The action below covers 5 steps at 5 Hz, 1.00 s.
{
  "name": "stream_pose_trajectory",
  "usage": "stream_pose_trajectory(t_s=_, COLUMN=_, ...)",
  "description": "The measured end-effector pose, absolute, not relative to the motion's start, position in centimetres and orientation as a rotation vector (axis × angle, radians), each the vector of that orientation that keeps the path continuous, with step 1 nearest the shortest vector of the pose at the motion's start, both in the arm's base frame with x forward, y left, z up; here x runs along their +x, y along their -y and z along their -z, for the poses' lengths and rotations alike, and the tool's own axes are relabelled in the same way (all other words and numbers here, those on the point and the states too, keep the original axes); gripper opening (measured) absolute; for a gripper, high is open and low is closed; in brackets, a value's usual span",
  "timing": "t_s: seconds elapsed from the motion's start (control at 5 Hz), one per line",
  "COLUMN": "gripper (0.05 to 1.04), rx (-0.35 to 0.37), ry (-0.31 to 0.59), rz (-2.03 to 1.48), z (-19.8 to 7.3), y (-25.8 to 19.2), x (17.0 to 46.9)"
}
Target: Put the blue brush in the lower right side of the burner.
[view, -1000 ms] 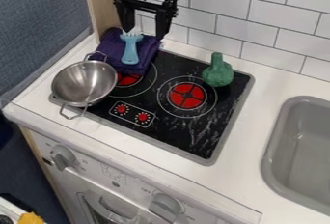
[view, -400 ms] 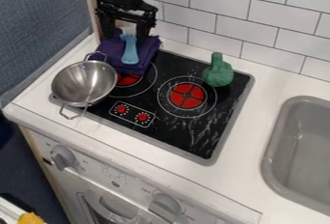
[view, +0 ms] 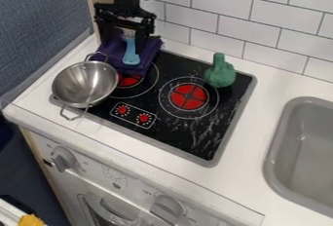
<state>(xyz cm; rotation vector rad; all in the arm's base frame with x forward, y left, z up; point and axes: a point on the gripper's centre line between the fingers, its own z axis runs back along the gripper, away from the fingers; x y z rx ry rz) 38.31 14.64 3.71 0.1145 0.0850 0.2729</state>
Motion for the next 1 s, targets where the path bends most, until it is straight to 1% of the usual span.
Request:
stream_pose_trajectory(t_s=0.2, gripper=0.947, rx=0.124, ry=-0.107, rz=-0.27, z=-3.01, y=-14.66, x=38.73)
stream_pose_trajectory(t_s=0.6, gripper=0.37, rx=0.133, ry=-0.124, rz=-0.259, z=-2.63, y=-14.24, x=38.95)
stream_pose_trajectory(t_s=0.8, gripper=0.315, rx=0.131, ry=-0.122, rz=-0.247, z=-2.69, y=-13.96, x=39.06)
stream_pose_trajectory(t_s=1.0, gripper=0.315, rx=0.111, ry=-0.095, rz=-0.244, z=-2.85, y=-13.66, x=39.33)
